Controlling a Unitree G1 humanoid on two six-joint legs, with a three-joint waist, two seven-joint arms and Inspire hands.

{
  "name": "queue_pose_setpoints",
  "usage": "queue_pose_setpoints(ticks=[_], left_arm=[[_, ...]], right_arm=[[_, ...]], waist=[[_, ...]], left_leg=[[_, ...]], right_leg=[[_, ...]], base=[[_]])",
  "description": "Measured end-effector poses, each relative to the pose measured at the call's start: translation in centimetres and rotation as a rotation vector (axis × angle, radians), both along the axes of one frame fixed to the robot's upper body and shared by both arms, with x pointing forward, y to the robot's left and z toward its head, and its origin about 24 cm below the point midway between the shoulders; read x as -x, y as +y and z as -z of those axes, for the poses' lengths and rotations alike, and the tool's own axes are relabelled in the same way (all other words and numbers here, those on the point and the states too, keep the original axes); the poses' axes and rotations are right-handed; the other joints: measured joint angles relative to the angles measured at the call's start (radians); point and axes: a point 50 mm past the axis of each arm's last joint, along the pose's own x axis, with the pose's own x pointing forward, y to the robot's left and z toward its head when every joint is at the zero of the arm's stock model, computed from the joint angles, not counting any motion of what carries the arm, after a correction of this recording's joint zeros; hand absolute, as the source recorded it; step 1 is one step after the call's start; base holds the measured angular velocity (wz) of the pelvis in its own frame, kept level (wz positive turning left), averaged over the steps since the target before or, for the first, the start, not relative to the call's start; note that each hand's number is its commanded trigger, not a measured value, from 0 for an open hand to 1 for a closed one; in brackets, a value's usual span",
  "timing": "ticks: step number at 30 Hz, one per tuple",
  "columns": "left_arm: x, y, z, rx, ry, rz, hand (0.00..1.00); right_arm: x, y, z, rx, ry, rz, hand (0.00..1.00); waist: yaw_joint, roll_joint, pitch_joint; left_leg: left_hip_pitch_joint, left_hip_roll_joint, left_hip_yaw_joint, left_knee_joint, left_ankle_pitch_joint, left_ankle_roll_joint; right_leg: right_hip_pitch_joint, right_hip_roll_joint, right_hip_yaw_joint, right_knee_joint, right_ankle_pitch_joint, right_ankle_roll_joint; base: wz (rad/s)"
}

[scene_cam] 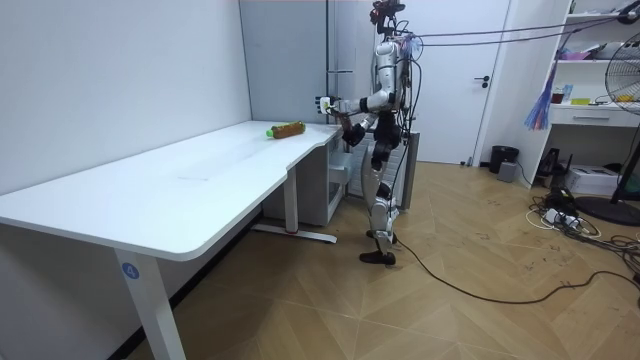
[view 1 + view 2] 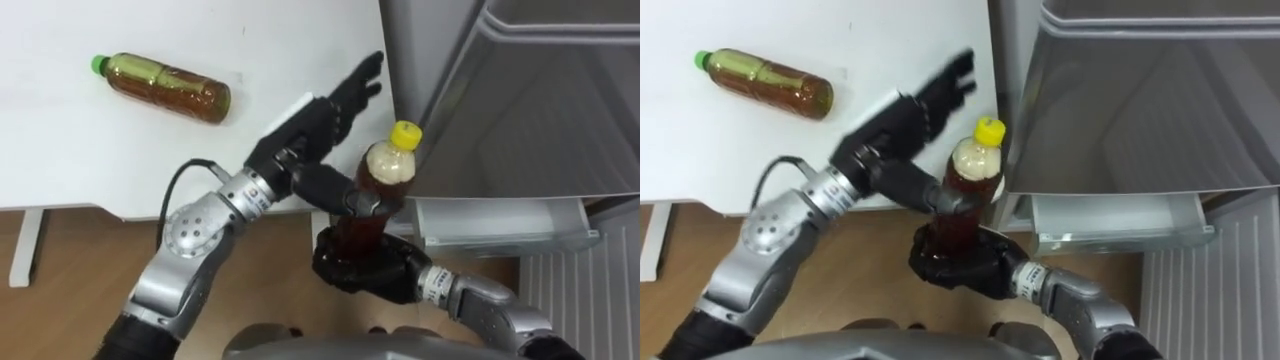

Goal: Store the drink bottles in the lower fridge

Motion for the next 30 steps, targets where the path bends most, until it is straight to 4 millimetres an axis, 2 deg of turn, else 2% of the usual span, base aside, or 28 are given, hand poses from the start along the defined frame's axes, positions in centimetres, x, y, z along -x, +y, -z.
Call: queue_pose_setpoints(ticks=[3,8,12,15,21,28,30], left_arm=[[-0.4,0.8,-2.6,0.04,-0.105,-0.079,0.0],[-0.4,1.7,-5.0,0.068,-0.212,-0.152,0.0],[-0.5,2.7,-6.1,0.071,-0.27,-0.215,0.0],[-0.3,4.2,-8.5,0.113,-0.373,-0.337,0.0],[0.5,6.5,-11.1,0.147,-0.52,-0.48,0.0],[1.4,9.2,-12.9,0.138,-0.625,-0.63,0.0],[1.9,9.9,-13.7,0.126,-0.674,-0.665,0.0]], right_arm=[[0.8,-0.9,0.5,0.006,0.036,0.058,1.0],[2.3,-1.9,1.5,0.044,0.101,0.094,1.0],[3.7,-3.0,2.3,0.069,0.157,0.141,1.0],[4.9,-4.6,2.7,0.084,0.19,0.245,1.0],[6.4,-6.7,3.3,0.117,0.229,0.387,1.0],[8.2,-8.5,4.0,0.116,0.297,0.585,1.0],[9.2,-9.0,4.2,0.12,0.33,0.634,1.0]], waist=[[0.004,0.001,0.0011],[0.006,0.009,0.005],[0.008,0.014,0.0021],[0.007,0.015,0.0017],[0.004,0.019,-0.0019],[0.006,0.017,-0.0054],[0.007,0.012,-0.0113]], left_leg=[[0.013,0.002,0.0,-0.005,0.0,0.0],[0.031,0.001,-0.002,-0.012,-0.001,0.0],[0.031,0.001,-0.001,-0.012,-0.001,0.0],[0.032,0.001,-0.002,-0.011,-0.001,0.0],[0.067,0.001,-0.001,-0.023,-0.002,-0.001],[0.074,-0.002,-0.013,-0.022,-0.002,-0.001],[0.074,-0.001,-0.015,-0.022,-0.003,-0.003]], right_leg=[[0.012,-0.001,0.001,-0.002,0.0,0.0],[0.034,0.0,-0.001,-0.017,0.0,0.001],[0.034,0.001,0.0,-0.017,0.0,0.001],[0.036,0.001,0.0,-0.018,0.0,0.001],[0.069,0.002,0.001,-0.027,-0.001,0.002],[0.083,0.001,-0.007,-0.039,-0.003,0.004],[0.084,0.003,-0.006,-0.052,-0.004,0.004]], base=[[0.0],[0.01],[0.0],[0.0],[-0.01],[0.06],[0.0]])
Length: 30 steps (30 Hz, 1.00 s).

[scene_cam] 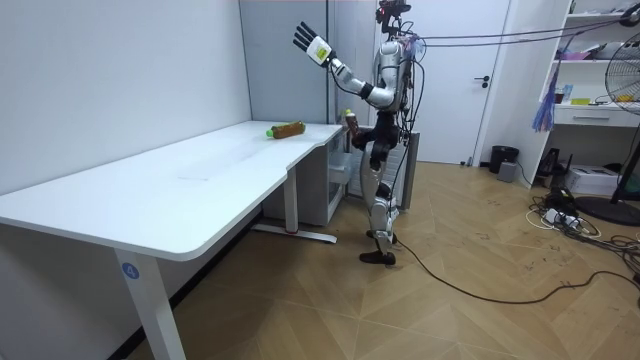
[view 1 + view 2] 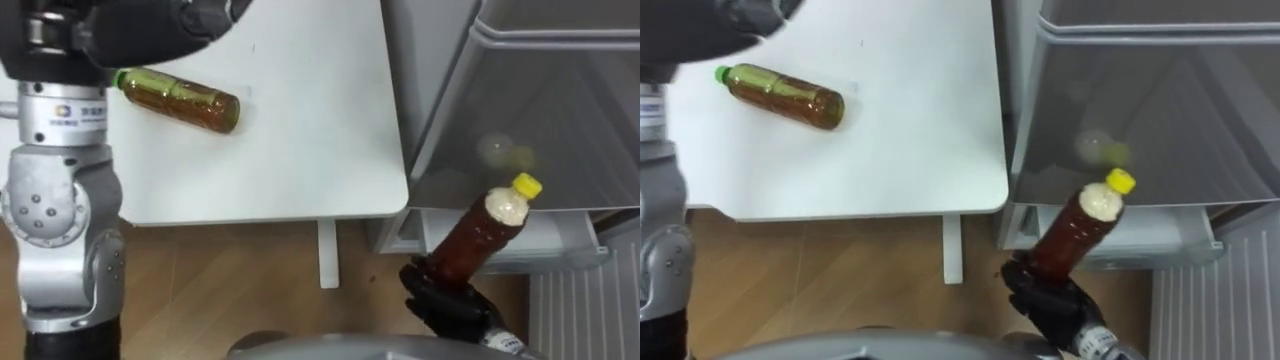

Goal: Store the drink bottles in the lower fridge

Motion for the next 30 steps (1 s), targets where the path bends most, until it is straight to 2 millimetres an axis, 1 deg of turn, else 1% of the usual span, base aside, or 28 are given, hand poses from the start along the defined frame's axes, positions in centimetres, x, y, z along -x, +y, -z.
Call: queue_pose_setpoints(ticks=[2,4,6,11,13,14,15,16,17,18,19,21,22,24,25,27,28,29,30], left_arm=[[0.8,0.7,-1.0,0.004,-0.057,-0.054,0.0],[1.2,1.1,-1.5,0.013,-0.093,-0.094,0.0],[1.6,2.1,-1.8,0.004,-0.116,-0.187,0.0],[2.7,4.3,-2.3,0.01,-0.158,-0.403,0.0],[3.3,5.3,-2.3,0.015,-0.161,-0.477,0.0],[3.8,6.1,-2.1,0.012,-0.153,-0.536,0.0],[4.1,6.7,-2.0,0.015,-0.147,-0.57,0.0],[4.6,7.8,-1.5,0.032,-0.127,-0.641,0.0],[5.1,8.9,-0.9,0.054,-0.105,-0.715,0.0],[5.5,9.5,-0.6,0.068,-0.092,-0.752,0.0],[6.1,10.5,0.1,0.1,-0.066,-0.812,0.0],[7.2,12.2,1.7,0.178,-0.004,-0.904,0.0],[7.3,12.6,2.3,0.211,0.018,-0.913,0.0],[7.6,14.3,5.1,0.356,0.12,-0.957,0.0],[7.8,14.7,5.9,0.389,0.152,-0.971,0.0],[8.5,16.0,9.8,0.552,0.305,-1.005,0.0],[8.9,16.3,11.1,0.585,0.36,-1.02,0.0],[9.6,16.5,13.8,0.653,0.474,-1.045,0.0],[10.6,16.3,16.3,0.733,0.587,-1.063,0.0]], right_arm=[[1.3,-0.5,0.3,0.003,0.048,0.067,1.0],[2.3,-0.9,0.5,0.007,0.079,0.111,1.0],[3.6,-1.3,0.6,0.021,0.127,0.162,1.0],[5.1,-1.9,0.7,0.052,0.187,0.247,1.0],[6.0,-2.3,0.7,0.073,0.214,0.269,1.0],[6.9,-2.5,0.6,0.081,0.234,0.297,1.0],[7.3,-2.6,0.6,0.085,0.246,0.308,1.0],[8.5,-2.8,0.5,0.097,0.282,0.327,1.0],[9.7,-2.8,0.5,0.108,0.33,0.342,1.0],[10.2,-2.8,0.5,0.113,0.355,0.348,1.0],[11.0,-2.7,0.4,0.113,0.39,0.366,1.0],[11.5,-2.8,0.5,0.122,0.433,0.385,1.0],[11.5,-2.8,0.5,0.124,0.442,0.387,1.0],[11.4,-2.9,0.6,0.124,0.476,0.391,1.0],[11.3,-2.9,0.6,0.124,0.483,0.394,1.0],[11.0,-2.9,0.8,0.12,0.513,0.417,1.0],[10.9,-2.9,0.8,0.121,0.518,0.417,1.0],[10.6,-3.0,0.8,0.123,0.524,0.419,1.0],[10.3,-3.0,0.9,0.127,0.524,0.417,1.0]], waist=[[0.001,-0.005,-0.008],[0.001,-0.005,-0.0082],[0.002,-0.002,-0.008],[0.011,0.011,-0.0052],[0.018,0.015,-0.0096],[0.028,0.019,-0.0097],[0.031,0.022,-0.0076],[0.038,0.026,-0.0059],[0.051,0.032,-0.006],[0.056,0.035,-0.0052],[0.058,0.038,-0.0057],[0.06,0.036,-0.0057],[0.059,0.036,-0.0057],[0.063,0.036,-0.0057],[0.062,0.037,-0.0058],[0.06,0.035,-0.0062],[0.061,0.035,-0.0063],[0.06,0.036,-0.0062],[0.061,0.032,-0.0064]], left_leg=[[0.002,0.002,0.0,0.0,-0.002,-0.002],[0.007,0.002,0.0,-0.001,-0.003,-0.003],[0.017,0.002,-0.001,-0.001,-0.003,-0.003],[0.04,0.004,-0.002,-0.002,-0.014,-0.004],[0.043,0.004,-0.001,-0.002,-0.015,-0.004],[0.048,0.004,-0.001,-0.003,-0.015,-0.004],[0.052,0.004,-0.001,-0.004,-0.015,-0.004],[0.062,0.003,-0.001,-0.007,-0.015,-0.004],[0.07,0.002,-0.001,-0.01,-0.016,-0.005],[0.073,0.001,-0.001,-0.012,-0.017,-0.006],[0.076,0.001,-0.001,-0.013,-0.018,-0.008],[0.076,0.002,-0.001,-0.015,-0.018,-0.009],[0.076,0.002,-0.001,-0.015,-0.018,-0.01],[0.077,0.003,-0.002,-0.017,-0.017,-0.011],[0.078,0.003,-0.002,-0.018,-0.017,-0.011],[0.079,0.002,-0.001,-0.02,-0.017,-0.011],[0.08,0.003,-0.001,-0.021,-0.017,-0.011],[0.079,0.003,-0.001,-0.023,-0.018,-0.011],[0.079,0.002,0.002,-0.025,-0.018,-0.011]], right_leg=[[0.001,0.002,0.001,0.0,-0.001,-0.001],[0.007,0.002,0.002,0.0,-0.001,-0.001],[0.022,0.002,0.005,0.0,-0.001,-0.001],[0.034,0.007,0.008,-0.002,-0.003,-0.001],[0.037,0.006,0.011,-0.002,-0.004,-0.001],[0.04,0.007,0.013,-0.002,-0.005,-0.001],[0.043,0.007,0.014,-0.002,-0.005,-0.001],[0.049,0.007,0.015,-0.001,-0.009,-0.001],[0.051,0.008,0.018,0.001,-0.014,-0.002],[0.051,0.008,0.021,0.001,-0.017,-0.002],[0.052,0.01,0.023,0.003,-0.02,-0.003],[0.05,0.012,0.022,0.003,-0.021,-0.005],[0.05,0.012,0.021,0.003,-0.021,-0.005],[0.051,0.013,0.021,0.004,-0.022,-0.007],[0.051,0.013,0.022,0.004,-0.022,-0.007],[0.051,0.013,0.02,0.003,-0.023,-0.008],[0.052,0.013,0.02,0.003,-0.023,-0.008],[0.051,0.012,0.021,0.003,-0.023,-0.007],[0.05,0.013,0.026,0.004,-0.023,-0.007]], base=[[0.0],[-0.02],[-0.04],[-0.07],[-0.02],[0.0],[0.0],[0.0],[-0.04],[-0.07],[-0.07],[-0.02],[0.0],[0.0],[0.0],[0.0],[0.0],[-0.03],[-0.05]])
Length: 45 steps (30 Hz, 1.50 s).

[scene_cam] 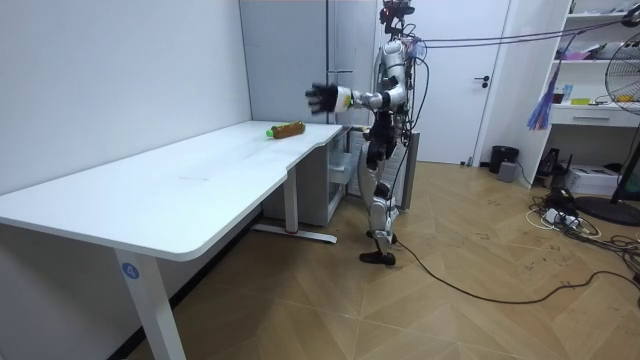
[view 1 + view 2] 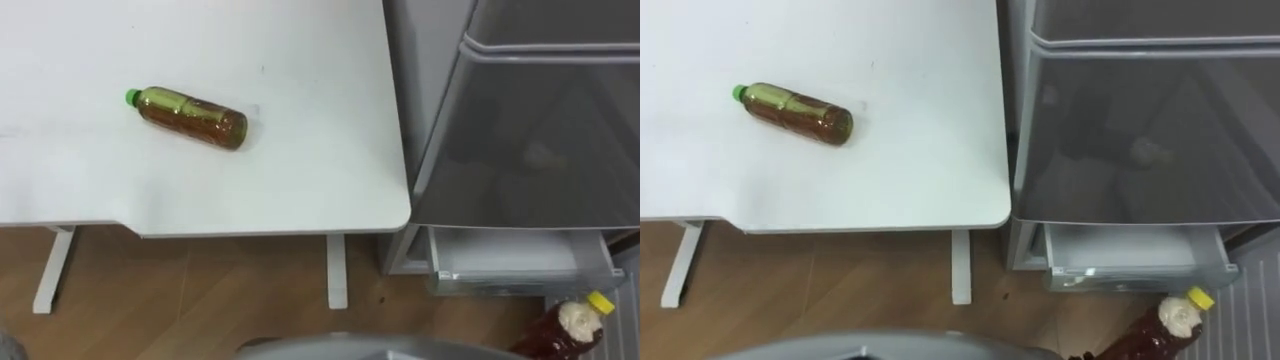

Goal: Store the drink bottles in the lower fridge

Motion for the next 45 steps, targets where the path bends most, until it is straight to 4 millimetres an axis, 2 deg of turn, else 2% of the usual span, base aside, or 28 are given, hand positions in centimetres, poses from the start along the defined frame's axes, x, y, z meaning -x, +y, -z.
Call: queue_pose_setpoints(ticks=[1,3,6,9,10,11,15,19,21,25,30,33,37,40,45], left_arm=[[0.5,-0.2,1.2,0.052,0.031,-0.009,0.0],[2.4,-1.0,5.6,0.249,0.135,-0.059,0.0],[4.1,-1.9,8.4,0.37,0.215,-0.111,0.0],[7.4,-3.8,12.3,0.515,0.414,-0.137,0.0],[7.9,-4.1,12.8,0.539,0.442,-0.138,0.0],[9.3,-4.6,13.6,0.582,0.495,-0.15,0.0],[13.2,-6.6,15.8,0.731,0.644,-0.182,0.0],[15.4,-7.8,16.5,0.783,0.763,-0.164,0.0],[16.4,-8.6,16.8,0.796,0.877,-0.096,0.0],[16.6,-10.4,17.7,0.803,1.137,0.138,0.0],[14.2,-11.4,18.4,0.664,1.352,0.507,0.0],[12.8,-11.9,18.7,0.608,1.398,0.624,0.0],[12.2,-12.1,18.8,0.562,1.429,0.705,0.0],[12.1,-12.3,18.8,0.541,1.455,0.748,0.0],[11.8,-12.8,19.0,0.54,1.458,0.782,0.0]], right_arm=[[-0.1,0.0,0.0,0.002,0.0,-0.001,1.0],[-0.9,0.0,0.1,0.009,-0.005,-0.003,1.0],[-1.4,0.1,0.2,0.005,-0.01,-0.003,1.0],[-2.2,-0.3,0.2,0.01,-0.025,-0.002,1.0],[-2.2,-0.3,0.2,0.008,-0.024,-0.002,1.0],[-2.6,-0.2,0.2,-0.002,-0.026,-0.002,1.0],[-3.2,-0.3,0.3,-0.007,-0.035,-0.009,1.0],[-3.3,-0.2,0.3,-0.012,-0.026,-0.02,1.0],[-3.2,-0.2,0.3,-0.012,-0.025,-0.019,1.0],[-3.6,0.0,0.4,-0.016,-0.029,-0.02,1.0],[-5.4,0.8,0.7,-0.041,-0.065,0.008,1.0],[-6.9,1.7,0.9,-0.071,-0.11,0.076,1.0],[-8.8,2.2,0.9,-0.093,-0.164,0.114,1.0],[-9.9,2.2,0.8,-0.098,-0.201,0.148,1.0],[-11.0,2.0,0.7,-0.086,-0.222,0.188,1.0]], waist=[[0.001,-0.002,-0.0001],[0.013,-0.004,0.0007],[0.009,-0.018,0.0],[0.015,-0.01,-0.0018],[0.015,-0.008,-0.0027],[0.016,-0.004,-0.0024],[0.014,0.012,0.0037],[0.016,0.013,0.0027],[0.015,0.013,0.0022],[0.014,0.005,0.0005],[-0.015,-0.011,0.0001],[-0.018,-0.024,0.001],[-0.017,-0.036,0.0049],[-0.017,-0.044,0.005],[-0.021,-0.032,0.0085]], left_leg=[[0.002,-0.001,0.002,-0.001,0.0,0.0],[0.011,0.0,0.003,-0.006,-0.003,-0.002],[0.014,0.001,-0.004,-0.009,-0.004,-0.003],[0.016,0.0,-0.004,-0.006,-0.012,0.0],[0.016,0.0,-0.004,-0.007,-0.012,0.0],[0.016,0.0,-0.003,-0.008,-0.012,0.0],[0.016,-0.002,-0.003,-0.009,-0.014,0.001],[0.015,-0.001,0.0,-0.009,-0.014,0.0],[0.017,0.0,-0.002,-0.008,-0.015,-0.002],[0.015,0.0,0.001,-0.005,-0.015,-0.002],[0.015,0.001,-0.002,0.001,-0.016,-0.003],[0.013,0.001,0.001,0.002,-0.016,-0.003],[0.01,0.001,0.0,0.002,-0.016,-0.004],[0.01,0.0,-0.001,0.003,-0.017,-0.004],[0.003,-0.001,-0.006,0.023,-0.017,-0.004]], right_leg=[[0.001,0.001,0.002,0.0,0.0,0.0],[0.006,0.004,0.008,-0.002,0.0,0.0],[0.016,0.005,0.004,-0.005,0.0,0.0],[0.019,0.004,0.006,-0.007,-0.001,0.002],[0.019,0.004,0.006,-0.007,-0.002,0.003],[0.02,0.003,0.005,-0.007,-0.002,0.004],[0.018,0.002,0.003,-0.005,-0.006,0.006],[0.018,0.002,0.004,-0.004,-0.012,0.004],[0.021,0.003,-0.001,-0.005,-0.013,0.003],[0.019,0.003,0.006,-0.003,-0.014,0.003],[0.026,0.002,-0.005,-0.003,-0.016,0.002],[0.021,0.004,-0.002,-0.002,-0.016,0.002],[0.019,0.004,-0.002,-0.005,-0.016,0.002],[0.021,0.003,-0.003,-0.006,-0.016,0.002],[0.029,0.001,-0.009,-0.008,-0.016,0.002]], base=[[-0.07],[-0.09],[0.03],[0.0],[0.0],[0.0],[0.0],[0.01],[0.0],[0.0],[0.03],[-0.03],[0.0],[0.0],[0.02]])
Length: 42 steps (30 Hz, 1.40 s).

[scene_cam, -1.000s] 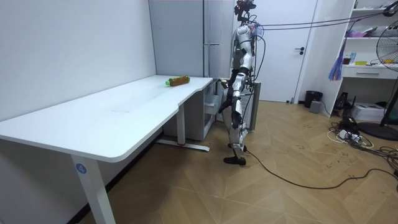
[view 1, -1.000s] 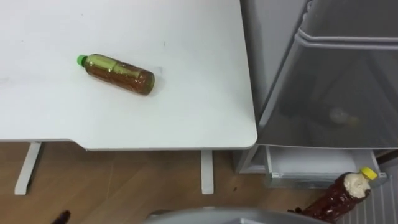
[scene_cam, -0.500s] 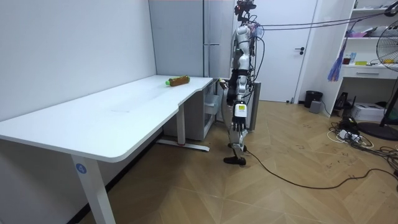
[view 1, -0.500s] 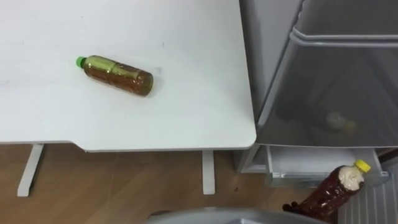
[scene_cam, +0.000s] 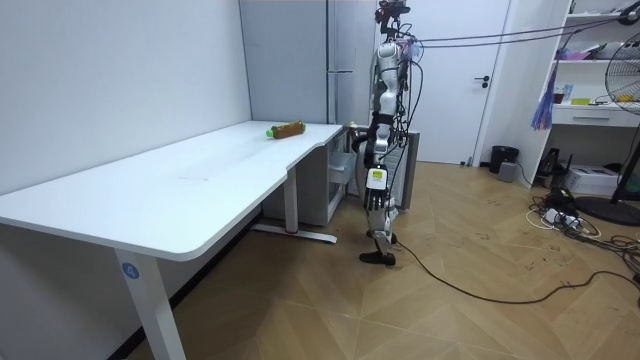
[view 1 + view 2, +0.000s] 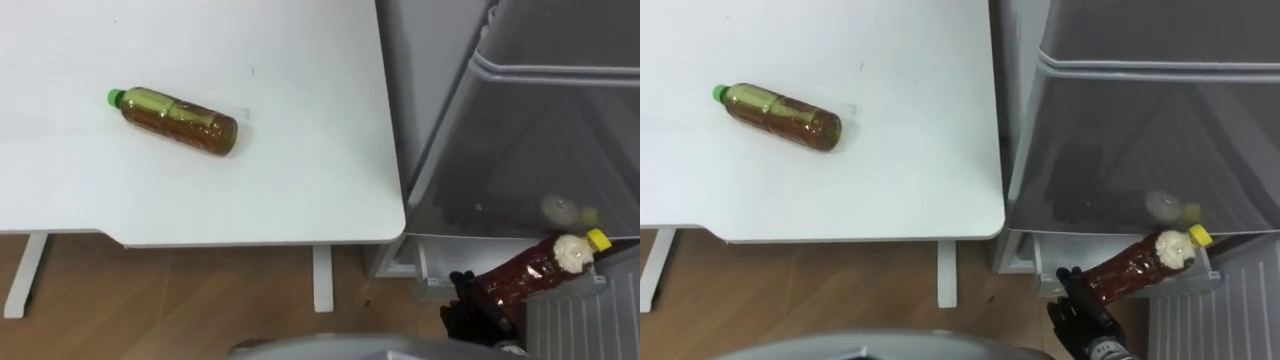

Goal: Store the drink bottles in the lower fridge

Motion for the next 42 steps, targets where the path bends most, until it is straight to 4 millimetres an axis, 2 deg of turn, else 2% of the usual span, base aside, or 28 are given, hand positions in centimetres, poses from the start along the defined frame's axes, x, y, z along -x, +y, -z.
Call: queue_pose_setpoints(ticks=[3,7,12,19,21,24,27,31,33,36,39,42], left_arm=[[0.0,-0.1,0.0,0.012,0.002,0.001,0.0],[0.1,-0.1,0.0,0.026,0.006,-0.001,0.0],[0.7,-0.1,-0.1,0.042,0.01,-0.002,0.0],[0.1,-0.6,0.0,0.069,0.001,0.064,0.0],[-0.1,-0.8,0.1,0.083,-0.001,0.071,0.0],[-1.4,-1.0,0.2,0.111,-0.016,0.11,0.0],[-1.9,-1.2,0.3,0.12,-0.019,0.138,0.0],[-2.3,-1.4,0.3,0.141,-0.013,0.165,0.0],[-3.5,-1.7,0.4,0.155,-0.027,0.208,0.0],[-4.7,-1.8,0.4,0.171,-0.052,0.223,0.0],[-4.9,-1.6,0.3,0.174,-0.057,0.229,0.0],[-5.0,-1.2,0.2,0.166,-0.055,0.233,0.0]], right_arm=[[-0.7,-0.3,-0.2,0.01,-0.008,0.014,1.0],[-1.1,-0.9,-0.4,0.018,-0.025,0.045,1.0],[-1.4,-1.3,-0.6,0.022,-0.041,0.077,1.0],[-3.1,-1.5,-1.0,-0.01,-0.112,0.191,1.0],[-4.2,-1.7,-1.3,-0.016,-0.145,0.22,1.0],[-7.0,-2.1,-2.2,-0.027,-0.228,0.275,1.0],[-8.6,-1.9,-2.6,-0.039,-0.261,0.284,1.0],[-10.5,-1.8,-3.3,-0.052,-0.297,0.298,1.0],[-12.1,-2.0,-4.0,-0.059,-0.321,0.317,1.0],[-13.7,-2.2,-4.8,-0.061,-0.349,0.316,1.0],[-14.7,-2.9,-5.6,-0.043,-0.366,0.306,1.0],[-15.7,-3.4,-6.3,-0.032,-0.379,0.309,1.0]], waist=[[-0.013,0.012,-0.0017],[-0.013,0.03,0.0009],[-0.018,0.03,0.0002],[-0.025,0.034,-0.0013],[-0.025,0.04,-0.001],[-0.027,0.062,0.0074],[-0.035,0.069,0.0112],[-0.037,0.072,0.0126],[-0.034,0.078,0.0208],[-0.019,0.079,0.0211],[-0.009,0.078,0.0221],[0.006,0.077,0.0234]], left_leg=[[-0.004,0.001,-0.003,0.001,0.0,0.0],[-0.005,0.0,-0.004,0.002,0.0,0.0],[-0.013,-0.003,-0.01,0.009,0.0,0.0],[-0.069,-0.014,-0.031,0.052,0.0,0.0],[-0.114,-0.014,-0.033,0.08,0.0,0.0],[-0.198,-0.016,-0.052,0.113,0.001,0.002],[-0.259,-0.015,-0.053,0.14,0.003,0.006],[-0.325,-0.02,-0.051,0.156,0.015,0.009],[-0.372,-0.019,-0.044,0.179,0.019,0.01],[-0.428,-0.018,-0.03,0.191,0.026,0.009],[-0.481,-0.021,-0.02,0.201,0.032,0.012],[-0.517,-0.02,-0.01,0.207,0.037,0.011]], right_leg=[[-0.002,0.0,-0.009,0.001,-0.001,-0.001],[-0.005,-0.003,-0.013,0.003,-0.002,0.0],[-0.006,-0.008,-0.022,0.008,-0.005,0.0],[-0.059,-0.027,-0.043,0.065,-0.027,0.003],[-0.092,-0.032,-0.045,0.091,-0.029,0.0],[-0.184,-0.038,-0.051,0.139,-0.035,-0.006],[-0.26,-0.05,-0.053,0.185,-0.042,-0.014],[-0.336,-0.068,-0.052,0.238,-0.05,-0.022],[-0.39,-0.069,-0.041,0.27,-0.051,-0.025],[-0.46,-0.075,-0.03,0.297,-0.047,-0.033],[-0.534,-0.091,-0.017,0.343,-0.057,-0.038],[-0.579,-0.091,-0.006,0.358,-0.053,-0.043]], base=[[0.08],[0.04],[0.04],[0.11],[0.03],[0.1],[0.04],[-0.01],[0.0],[-0.14],[-0.05],[-0.08]])
